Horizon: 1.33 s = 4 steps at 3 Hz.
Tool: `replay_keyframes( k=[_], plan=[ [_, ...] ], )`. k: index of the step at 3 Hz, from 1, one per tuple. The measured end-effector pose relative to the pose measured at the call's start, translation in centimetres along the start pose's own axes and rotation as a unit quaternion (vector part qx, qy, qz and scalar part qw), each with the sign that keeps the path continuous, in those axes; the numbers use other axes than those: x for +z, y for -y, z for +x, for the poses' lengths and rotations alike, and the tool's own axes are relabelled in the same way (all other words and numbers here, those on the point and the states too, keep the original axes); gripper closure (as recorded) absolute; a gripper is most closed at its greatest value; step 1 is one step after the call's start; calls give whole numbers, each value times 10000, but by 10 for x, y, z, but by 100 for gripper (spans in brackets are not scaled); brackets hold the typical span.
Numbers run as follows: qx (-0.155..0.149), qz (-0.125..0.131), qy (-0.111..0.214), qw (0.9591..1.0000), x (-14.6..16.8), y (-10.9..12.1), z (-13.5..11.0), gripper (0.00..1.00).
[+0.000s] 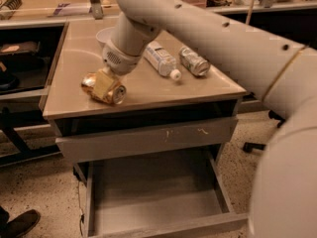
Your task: Place orange can into middle drawer
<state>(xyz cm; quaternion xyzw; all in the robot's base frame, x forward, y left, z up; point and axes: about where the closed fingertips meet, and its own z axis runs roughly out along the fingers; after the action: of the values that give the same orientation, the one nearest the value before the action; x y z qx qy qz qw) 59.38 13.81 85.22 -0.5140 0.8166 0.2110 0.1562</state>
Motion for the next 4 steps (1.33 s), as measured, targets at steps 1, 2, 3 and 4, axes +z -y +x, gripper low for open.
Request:
replay_keyframes(
  k=[1,2,3,4],
  plan=[
    [346,206,-38,9992,-22,-29,42,100],
    [818,291,-138,9961,-30,-72,95,100],
    [862,275,-97,9959,-30,-75,99,100],
    [1417,-95,-32,9899,2,-95,135,100]
  ],
)
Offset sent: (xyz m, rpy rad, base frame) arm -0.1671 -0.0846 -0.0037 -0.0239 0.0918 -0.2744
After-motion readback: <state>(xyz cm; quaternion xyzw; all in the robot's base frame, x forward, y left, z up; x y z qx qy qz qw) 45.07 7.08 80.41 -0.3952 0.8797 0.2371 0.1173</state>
